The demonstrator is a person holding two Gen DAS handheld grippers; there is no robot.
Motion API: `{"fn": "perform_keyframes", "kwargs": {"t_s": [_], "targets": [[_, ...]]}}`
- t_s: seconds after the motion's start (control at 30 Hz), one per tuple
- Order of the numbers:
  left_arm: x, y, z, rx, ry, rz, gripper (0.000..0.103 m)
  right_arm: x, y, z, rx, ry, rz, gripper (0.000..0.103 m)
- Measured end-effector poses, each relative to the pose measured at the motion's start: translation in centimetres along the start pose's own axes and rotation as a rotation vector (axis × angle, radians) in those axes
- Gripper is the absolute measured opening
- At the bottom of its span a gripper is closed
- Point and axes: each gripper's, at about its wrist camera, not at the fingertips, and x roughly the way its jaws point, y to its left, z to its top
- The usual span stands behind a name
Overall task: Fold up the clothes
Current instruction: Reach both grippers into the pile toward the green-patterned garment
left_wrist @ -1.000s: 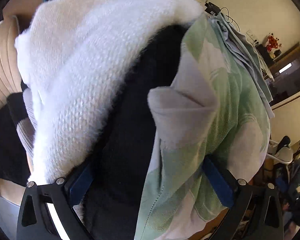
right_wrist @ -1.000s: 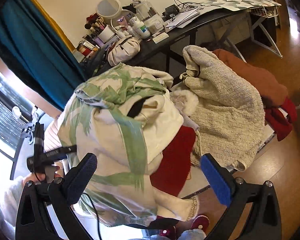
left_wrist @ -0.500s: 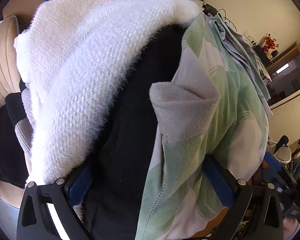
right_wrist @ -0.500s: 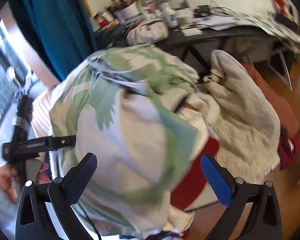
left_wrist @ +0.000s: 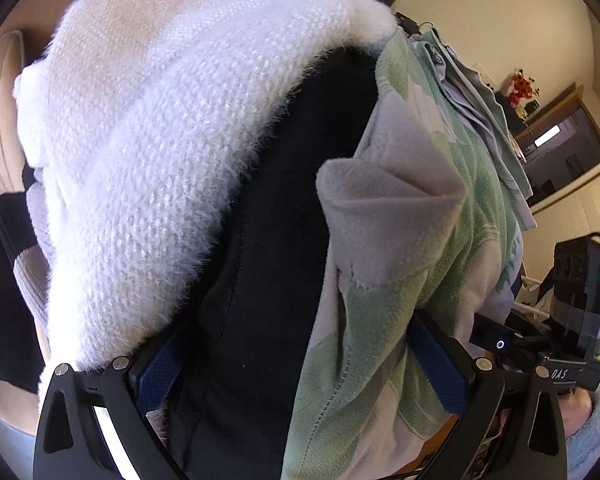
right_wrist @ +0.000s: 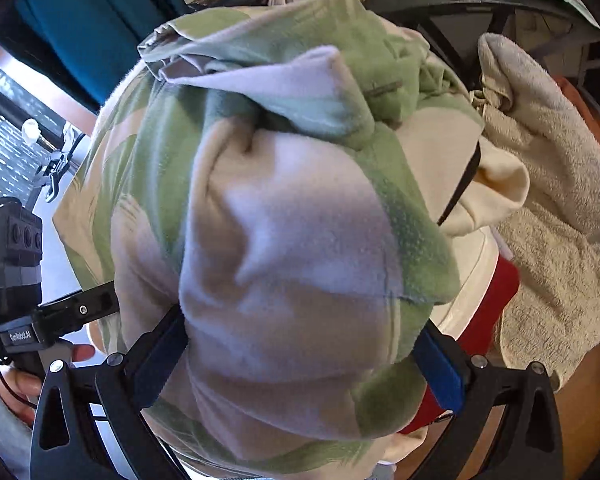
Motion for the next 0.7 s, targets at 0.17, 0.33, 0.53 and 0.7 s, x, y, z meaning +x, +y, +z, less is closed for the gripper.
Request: {"fn": "perform_keyframes", "kwargs": {"t_s": [0.17, 0.33, 0.53, 0.7], "targets": [[-0.9, 0.0, 1.3, 0.069, 0.034, -0.009, 0.103, -1.9, 0.9, -1.1, -0.056, -0.065, -0.056, 0.103], [-3.5, -1.6, -1.0, 0.268, -0.02, 0.036, 0.103, -6.6, 1.7, -4.0, -0.052, -0.226, -0.063, 0.103], [-3.4, -2.8, -3.2, 0.355, 0.005, 0.064, 0.102, -7.9, -0.3, -9.6, 0.085, -0.224, -0.039, 0.103], [-4.4, -3.3, -3.6, 0.377, -0.075, 0.082, 0.102, -4.2, -3.3, -16.4, 0.282, -0.103, -0.003, 0.103]]}}
